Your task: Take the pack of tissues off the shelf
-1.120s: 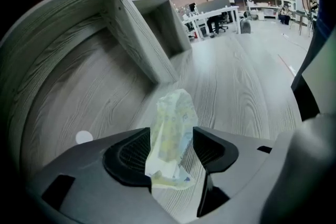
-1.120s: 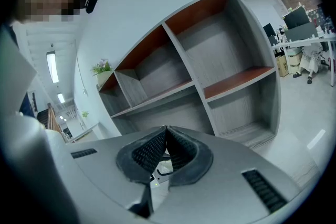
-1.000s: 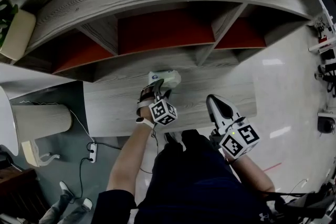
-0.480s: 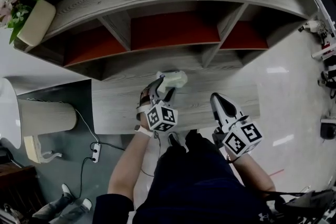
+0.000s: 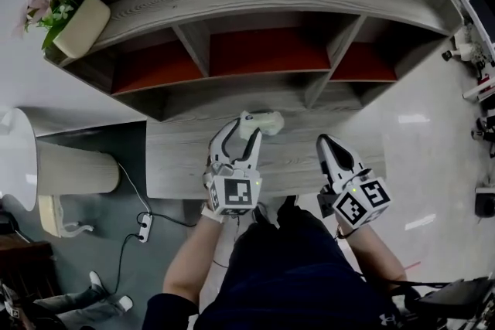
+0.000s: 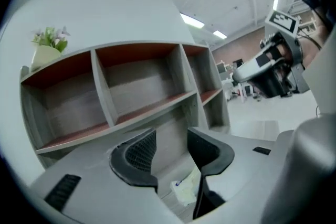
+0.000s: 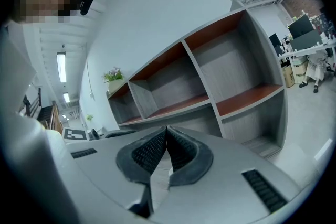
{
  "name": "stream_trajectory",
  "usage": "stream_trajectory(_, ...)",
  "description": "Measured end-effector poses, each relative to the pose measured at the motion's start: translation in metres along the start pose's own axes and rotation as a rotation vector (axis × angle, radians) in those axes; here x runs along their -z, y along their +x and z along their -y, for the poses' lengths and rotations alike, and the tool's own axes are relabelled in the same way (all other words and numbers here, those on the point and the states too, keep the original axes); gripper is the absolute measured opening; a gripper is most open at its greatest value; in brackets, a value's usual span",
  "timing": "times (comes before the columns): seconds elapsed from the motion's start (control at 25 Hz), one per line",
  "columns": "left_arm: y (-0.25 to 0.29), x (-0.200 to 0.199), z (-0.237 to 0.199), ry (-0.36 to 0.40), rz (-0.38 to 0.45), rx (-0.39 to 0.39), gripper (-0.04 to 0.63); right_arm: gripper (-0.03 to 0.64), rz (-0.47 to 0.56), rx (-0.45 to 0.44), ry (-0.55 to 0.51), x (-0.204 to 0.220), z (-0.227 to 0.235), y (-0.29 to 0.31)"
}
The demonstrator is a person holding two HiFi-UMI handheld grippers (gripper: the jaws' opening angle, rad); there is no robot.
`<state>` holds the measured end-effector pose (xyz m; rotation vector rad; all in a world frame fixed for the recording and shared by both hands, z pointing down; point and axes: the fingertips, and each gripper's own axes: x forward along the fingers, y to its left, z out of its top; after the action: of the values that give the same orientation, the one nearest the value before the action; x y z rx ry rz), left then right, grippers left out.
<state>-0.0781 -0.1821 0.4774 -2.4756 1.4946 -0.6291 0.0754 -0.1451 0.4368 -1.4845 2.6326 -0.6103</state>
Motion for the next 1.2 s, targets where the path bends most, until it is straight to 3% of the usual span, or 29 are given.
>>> stream_trajectory(0.12,-0.019,-0.029,-0.012,-0.027,0.05,-0.015,0.172,0.012,0.011,-0.01,-0.011,-0.005,-0.006,0.002)
stream_trajectory(0.28,-0.041,-0.055,-0.024,-0.138,0.18,-0.038,0.113,0.012,0.032,-0.02,-0.028,-0.015,-0.012,0.005)
stream_trajectory(0.48,-0.065,-0.084,-0.037,-0.26,0.269,-0.047,0.065,0.012,0.07,-0.033,-0.053,-0.036,-0.022,0.007)
stream_trajectory(0.76,-0.085,-0.084,-0.043,-0.346,0.273,-0.034,0.028,0.012,0.132,-0.047,-0.127,-0.065,-0.042,0.008)
stream_trajectory(1.2,-0.102,-0.094,-0.06,-0.381,0.294,-0.047,0.017,0.012,0.169,-0.055,-0.202,-0.071,-0.055,0.01)
